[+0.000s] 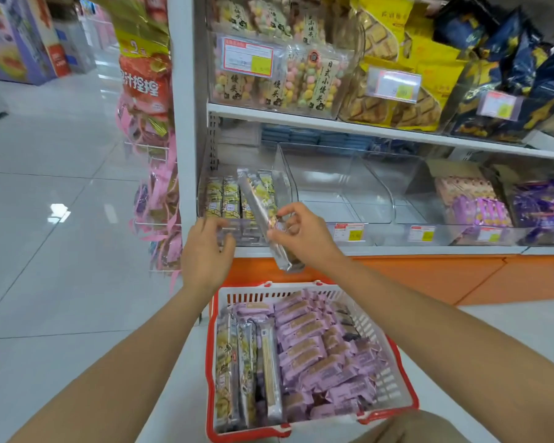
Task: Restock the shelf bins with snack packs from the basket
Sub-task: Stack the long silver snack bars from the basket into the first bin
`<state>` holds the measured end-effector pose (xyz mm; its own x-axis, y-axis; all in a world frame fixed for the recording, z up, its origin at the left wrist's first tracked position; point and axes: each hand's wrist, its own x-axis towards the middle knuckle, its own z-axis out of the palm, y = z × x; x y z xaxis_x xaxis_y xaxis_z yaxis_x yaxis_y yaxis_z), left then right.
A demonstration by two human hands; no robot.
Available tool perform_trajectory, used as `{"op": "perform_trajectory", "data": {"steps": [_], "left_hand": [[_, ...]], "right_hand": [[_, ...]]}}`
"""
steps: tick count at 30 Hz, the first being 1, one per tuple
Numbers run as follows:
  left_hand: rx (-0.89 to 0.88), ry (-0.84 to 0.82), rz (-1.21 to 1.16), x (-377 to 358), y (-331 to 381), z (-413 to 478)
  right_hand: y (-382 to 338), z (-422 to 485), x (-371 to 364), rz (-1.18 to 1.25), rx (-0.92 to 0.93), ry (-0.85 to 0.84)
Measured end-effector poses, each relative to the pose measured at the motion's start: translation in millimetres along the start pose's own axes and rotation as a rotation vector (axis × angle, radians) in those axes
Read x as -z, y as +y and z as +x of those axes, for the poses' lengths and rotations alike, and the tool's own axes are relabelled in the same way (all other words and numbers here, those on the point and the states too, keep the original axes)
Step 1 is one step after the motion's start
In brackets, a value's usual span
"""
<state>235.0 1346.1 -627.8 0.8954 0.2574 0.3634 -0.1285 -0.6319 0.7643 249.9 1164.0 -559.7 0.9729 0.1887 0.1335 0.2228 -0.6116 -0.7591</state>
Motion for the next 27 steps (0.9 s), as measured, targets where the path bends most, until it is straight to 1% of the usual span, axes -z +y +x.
{"op": "perform_trajectory", "data": {"steps": [2, 3, 6, 10, 13, 17, 22, 27], "left_hand": [[-0.186, -0.028, 0.162, 0, -15, 11], [-0.250, -0.053, 0.238, -1, -23, 17], [-0.357, -0.129, 0.427, -6, -47, 27], [-0.443, -0.150, 0.533, -13, -69, 33], [-0.502, -0.118, 0.532, -16, -76, 35], [-0.566, -0.093, 0.518, -19, -82, 37], [-0.580, -0.099, 0.494, -18, -84, 40], [-0.572, -0.132, 0.506, -14, -83, 41]], "right_hand": [[-7, 27, 0, -0.039, -0.008, 0.055], [-10, 41, -2, -0.067, -0.014, 0.072], [-14, 84, -12, -0.156, -0.030, 0.101], [-13, 131, -30, -0.273, -0.046, 0.115], [-9, 154, -43, -0.361, -0.087, 0.127], [-1, 165, -60, -0.413, -0.113, 0.124], [1, 162, -73, -0.526, -0.097, 0.074], [0, 155, -77, -0.580, -0.142, -0.041]]}}
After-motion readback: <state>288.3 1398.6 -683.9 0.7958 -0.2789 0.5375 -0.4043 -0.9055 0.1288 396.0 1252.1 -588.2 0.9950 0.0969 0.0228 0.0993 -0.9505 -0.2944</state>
